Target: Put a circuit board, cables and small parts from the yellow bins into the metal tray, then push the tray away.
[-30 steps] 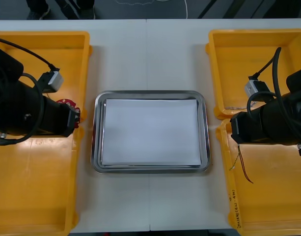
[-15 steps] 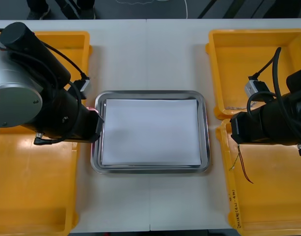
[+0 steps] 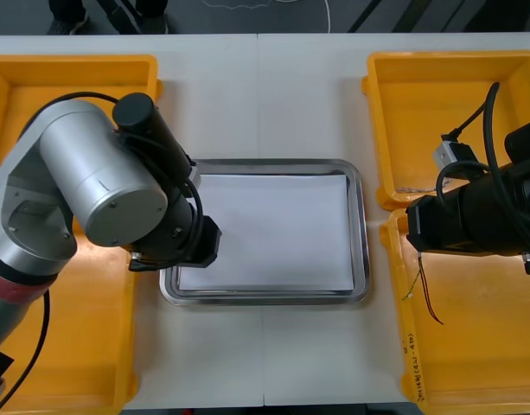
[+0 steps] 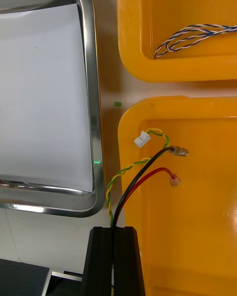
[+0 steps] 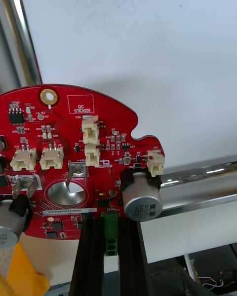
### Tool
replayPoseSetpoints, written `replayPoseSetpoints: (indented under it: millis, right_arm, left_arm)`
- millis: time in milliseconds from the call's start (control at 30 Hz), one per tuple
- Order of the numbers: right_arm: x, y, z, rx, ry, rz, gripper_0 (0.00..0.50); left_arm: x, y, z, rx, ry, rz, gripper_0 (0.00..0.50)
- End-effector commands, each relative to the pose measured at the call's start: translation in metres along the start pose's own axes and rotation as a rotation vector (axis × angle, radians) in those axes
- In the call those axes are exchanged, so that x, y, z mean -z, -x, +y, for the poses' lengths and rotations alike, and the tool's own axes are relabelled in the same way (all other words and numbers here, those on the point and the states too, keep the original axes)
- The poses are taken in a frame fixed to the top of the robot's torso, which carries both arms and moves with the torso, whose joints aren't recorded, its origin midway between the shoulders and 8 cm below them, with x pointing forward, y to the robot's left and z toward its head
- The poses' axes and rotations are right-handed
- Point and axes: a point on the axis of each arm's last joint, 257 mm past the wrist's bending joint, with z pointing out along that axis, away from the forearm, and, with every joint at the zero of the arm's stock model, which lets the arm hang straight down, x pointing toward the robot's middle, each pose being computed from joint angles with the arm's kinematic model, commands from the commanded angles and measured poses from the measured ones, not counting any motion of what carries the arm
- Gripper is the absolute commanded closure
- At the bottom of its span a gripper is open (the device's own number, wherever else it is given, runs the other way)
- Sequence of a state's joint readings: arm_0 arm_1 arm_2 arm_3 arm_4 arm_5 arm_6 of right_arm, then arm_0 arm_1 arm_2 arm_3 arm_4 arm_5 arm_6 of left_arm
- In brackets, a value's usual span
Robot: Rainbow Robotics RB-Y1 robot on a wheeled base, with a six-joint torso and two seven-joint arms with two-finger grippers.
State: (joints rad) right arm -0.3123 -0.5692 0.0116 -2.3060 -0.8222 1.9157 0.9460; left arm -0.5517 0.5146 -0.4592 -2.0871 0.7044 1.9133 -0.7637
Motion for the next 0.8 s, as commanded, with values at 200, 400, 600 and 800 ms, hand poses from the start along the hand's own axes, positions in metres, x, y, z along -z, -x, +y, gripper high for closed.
replayPoseSetpoints:
  millis: [200,400,600,800]
  right_arm:
    - [0.005,0.002,-0.007,0.025,-0.029,-0.003,0.500]
    - [0.005,0.001,-0.006,0.029,-0.027,-0.001,0.500]
    - [0.005,0.002,-0.007,0.025,-0.030,-0.004,0.500]
    - [0.005,0.003,-0.008,0.025,-0.034,-0.007,0.500]
  left_arm:
    - [-0.014,-0.002,-0.031,-0.089,0.008,0.016,0.500]
    - [-0.026,-0.007,-0.039,-0.113,0.019,0.028,0.500]
    - [-0.037,-0.004,-0.049,-0.125,0.013,0.019,0.500]
    - [-0.047,-0.001,-0.055,-0.138,0.008,0.007,0.500]
